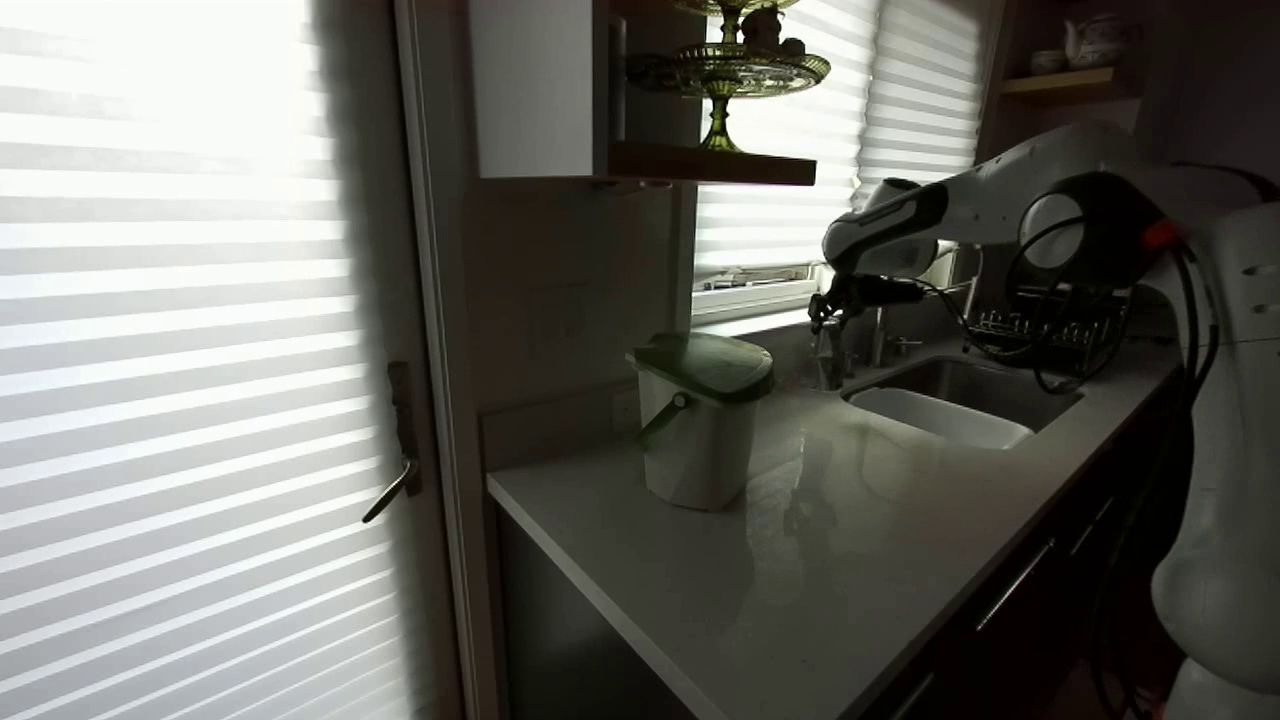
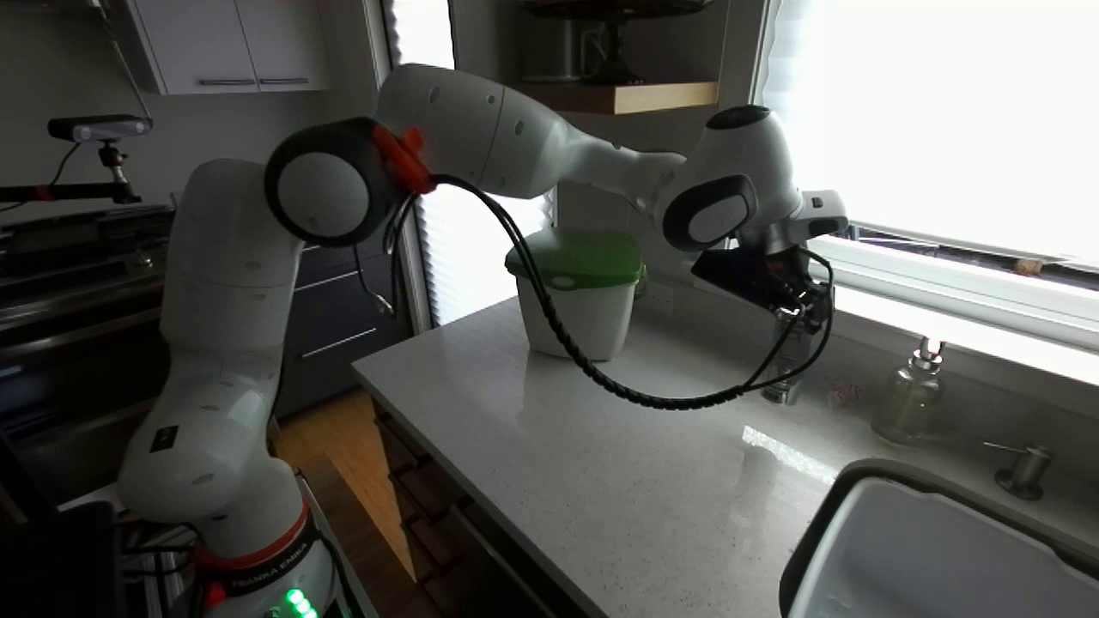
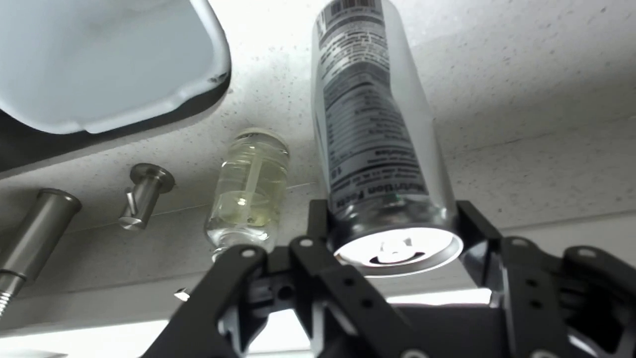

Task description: Place the can and the wrapper in front of the bin

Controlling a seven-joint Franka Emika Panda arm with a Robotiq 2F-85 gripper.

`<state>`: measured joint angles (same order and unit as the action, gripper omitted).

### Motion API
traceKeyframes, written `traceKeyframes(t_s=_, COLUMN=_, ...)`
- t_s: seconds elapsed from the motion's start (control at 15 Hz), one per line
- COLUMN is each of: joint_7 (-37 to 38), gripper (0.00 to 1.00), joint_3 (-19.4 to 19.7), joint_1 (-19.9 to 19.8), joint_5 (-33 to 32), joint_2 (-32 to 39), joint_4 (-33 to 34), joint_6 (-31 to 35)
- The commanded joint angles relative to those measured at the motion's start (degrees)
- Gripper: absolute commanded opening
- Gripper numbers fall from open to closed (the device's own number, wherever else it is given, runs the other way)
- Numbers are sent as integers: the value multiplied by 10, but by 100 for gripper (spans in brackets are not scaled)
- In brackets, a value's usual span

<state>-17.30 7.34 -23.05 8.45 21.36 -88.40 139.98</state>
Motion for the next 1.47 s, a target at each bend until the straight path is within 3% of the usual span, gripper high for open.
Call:
traceKeyframes(t_s=0.0, joint_7=-155, gripper=38, joint_3=-45, joint_1=-61, joint_5=70, joint_2=-88, joint_4=-107, joint_6=-26)
traceKeyframes(t_s=0.33, joint_7=-295, gripper=38, joint_3=9, joint_1=-51, joint_5=165, joint_2=-187, joint_4=-255, joint_6=-25)
traceKeyframes(t_s=0.6, joint_7=-329, gripper=38, joint_3=52, joint_1=-21, joint_5=192, joint_2=-272, joint_4=-381, joint_6=-9)
traceKeyframes(t_s=1.13, joint_7=-483, gripper=38, joint_3=113, joint_1=98, joint_5=247, joint_2=-507, joint_4=-646, joint_6=56)
traceKeyframes(t_s=1.2, joint_7=-510, gripper=38, joint_3=94, joint_1=93, joint_5=279, joint_2=-538, joint_4=-678, joint_6=57)
traceKeyframes(t_s=1.27, joint_7=-447, gripper=63, joint_3=120, joint_1=105, joint_5=222, joint_2=-460, joint_4=-600, joint_6=45)
traceKeyframes(t_s=1.4, joint_7=-470, gripper=63, joint_3=117, joint_1=116, joint_5=239, joint_2=-510, joint_4=-650, joint_6=52)
